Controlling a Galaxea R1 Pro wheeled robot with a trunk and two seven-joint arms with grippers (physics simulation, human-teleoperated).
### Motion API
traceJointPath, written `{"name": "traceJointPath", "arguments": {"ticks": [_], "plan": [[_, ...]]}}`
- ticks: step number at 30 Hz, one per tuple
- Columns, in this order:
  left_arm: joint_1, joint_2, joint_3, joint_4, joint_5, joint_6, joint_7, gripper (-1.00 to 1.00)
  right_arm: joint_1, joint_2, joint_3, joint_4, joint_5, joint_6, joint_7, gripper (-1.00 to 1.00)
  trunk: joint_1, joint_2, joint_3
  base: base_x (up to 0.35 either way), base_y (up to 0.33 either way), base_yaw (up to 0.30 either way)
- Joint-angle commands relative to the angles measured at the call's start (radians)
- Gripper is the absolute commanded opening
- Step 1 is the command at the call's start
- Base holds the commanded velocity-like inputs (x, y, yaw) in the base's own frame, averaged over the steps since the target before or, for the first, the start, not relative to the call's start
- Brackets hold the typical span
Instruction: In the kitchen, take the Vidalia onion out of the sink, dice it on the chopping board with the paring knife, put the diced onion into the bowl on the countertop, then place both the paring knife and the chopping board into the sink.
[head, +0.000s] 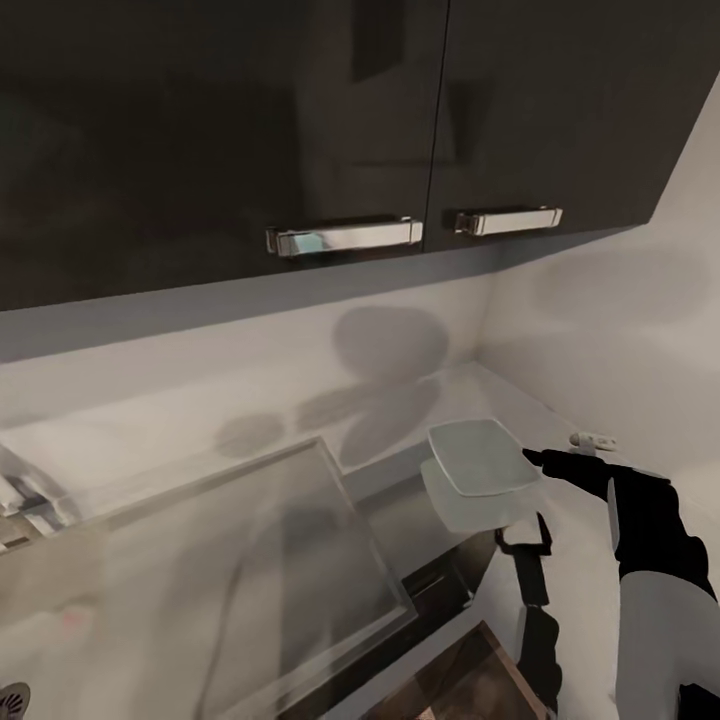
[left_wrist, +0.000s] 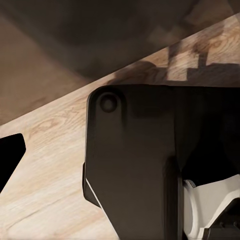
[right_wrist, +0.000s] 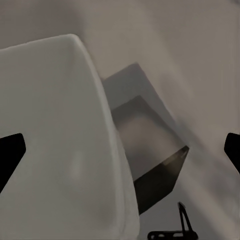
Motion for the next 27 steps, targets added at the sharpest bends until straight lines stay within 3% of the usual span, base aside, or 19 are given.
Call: {"name": "traceJointPath", "arguments": {"ticks": [1,9,27], "plan": [[0.000,0.000,0.000,-0.002,0.001,-0.001,0.000,1.00,-0.001,0.000,-0.005,-0.001,0.010,0.002,0.010,1.00,0.001,-0.002,-0.003,0.000,0.000,0.000],[0.000,0.000,0.000,-0.002,0.001,-0.001,0.000,1.00,-0.001,0.000,-0.071,-0.001,0.010,0.003,0.043,1.00,0.001,-0.002,-0.015,0.000,0.000,0.000],[0.000,0.000,0.000,-0.002,0.001,-0.001,0.000,1.00,-0.001,0.001,-0.075,0.000,0.010,0.003,0.056,1.00,0.001,-0.002,-0.044,0.000,0.000,0.000]]}}
